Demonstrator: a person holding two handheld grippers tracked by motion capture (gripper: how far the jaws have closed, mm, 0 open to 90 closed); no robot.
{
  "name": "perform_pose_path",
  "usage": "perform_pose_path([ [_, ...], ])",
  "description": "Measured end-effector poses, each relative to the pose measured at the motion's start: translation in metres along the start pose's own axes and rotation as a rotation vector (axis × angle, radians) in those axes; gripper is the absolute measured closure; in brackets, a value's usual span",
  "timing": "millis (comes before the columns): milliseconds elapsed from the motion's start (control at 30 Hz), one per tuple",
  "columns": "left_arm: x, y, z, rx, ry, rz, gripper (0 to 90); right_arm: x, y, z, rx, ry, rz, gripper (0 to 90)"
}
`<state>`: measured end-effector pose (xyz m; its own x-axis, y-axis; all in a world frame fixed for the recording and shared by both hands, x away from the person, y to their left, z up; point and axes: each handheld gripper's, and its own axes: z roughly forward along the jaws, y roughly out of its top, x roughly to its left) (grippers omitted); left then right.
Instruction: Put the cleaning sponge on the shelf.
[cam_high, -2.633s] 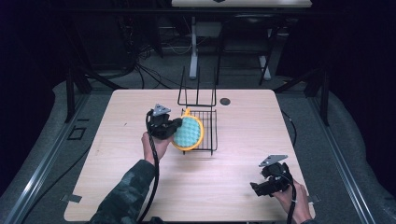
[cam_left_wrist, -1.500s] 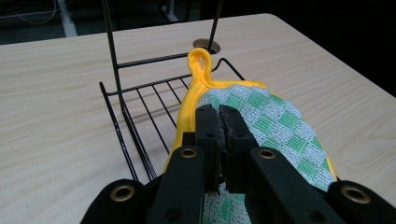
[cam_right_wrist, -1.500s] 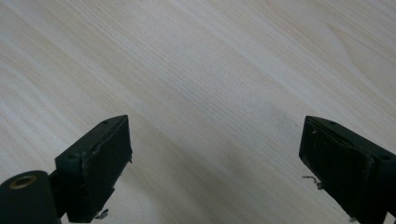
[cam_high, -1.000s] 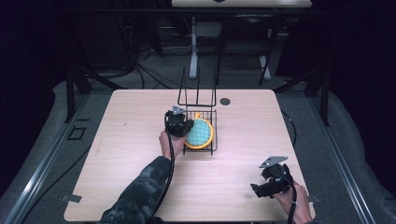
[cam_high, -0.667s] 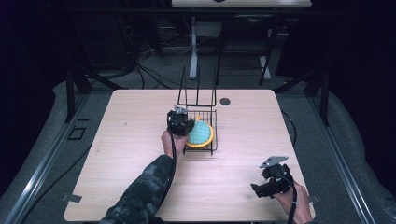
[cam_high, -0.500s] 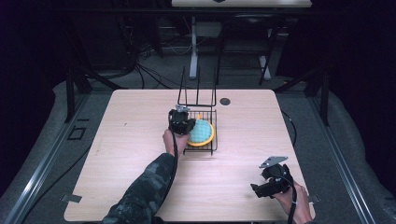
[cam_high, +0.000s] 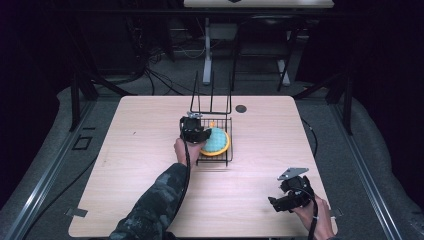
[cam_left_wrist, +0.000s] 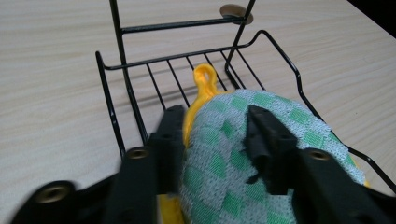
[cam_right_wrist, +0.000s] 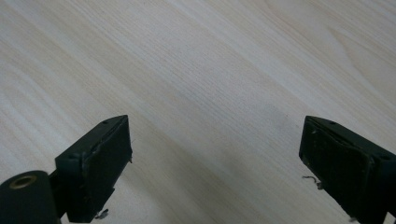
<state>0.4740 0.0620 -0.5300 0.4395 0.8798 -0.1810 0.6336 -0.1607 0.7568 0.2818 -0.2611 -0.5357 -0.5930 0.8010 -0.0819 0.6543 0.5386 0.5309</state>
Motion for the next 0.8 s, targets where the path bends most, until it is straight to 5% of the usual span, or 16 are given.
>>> perform_pose_path([
  [67,0.002,-0.002,-0.001,0.003,0.010,-0.006,39.1,0.000,0.000,0.000,-0.002,-0.001,-0.003,8.7],
  [267,0.006,-0.002,-0.012,0.001,-0.009,-0.005,23.4,0.000,0.000,0.000,0.000,-0.004,0.001,8.8],
  [800,0.014,-0.001,-0.059,0.020,-0.043,0.064,12.8,0.000,0.000,-0.001,-0.015,0.001,0.010,8.7],
])
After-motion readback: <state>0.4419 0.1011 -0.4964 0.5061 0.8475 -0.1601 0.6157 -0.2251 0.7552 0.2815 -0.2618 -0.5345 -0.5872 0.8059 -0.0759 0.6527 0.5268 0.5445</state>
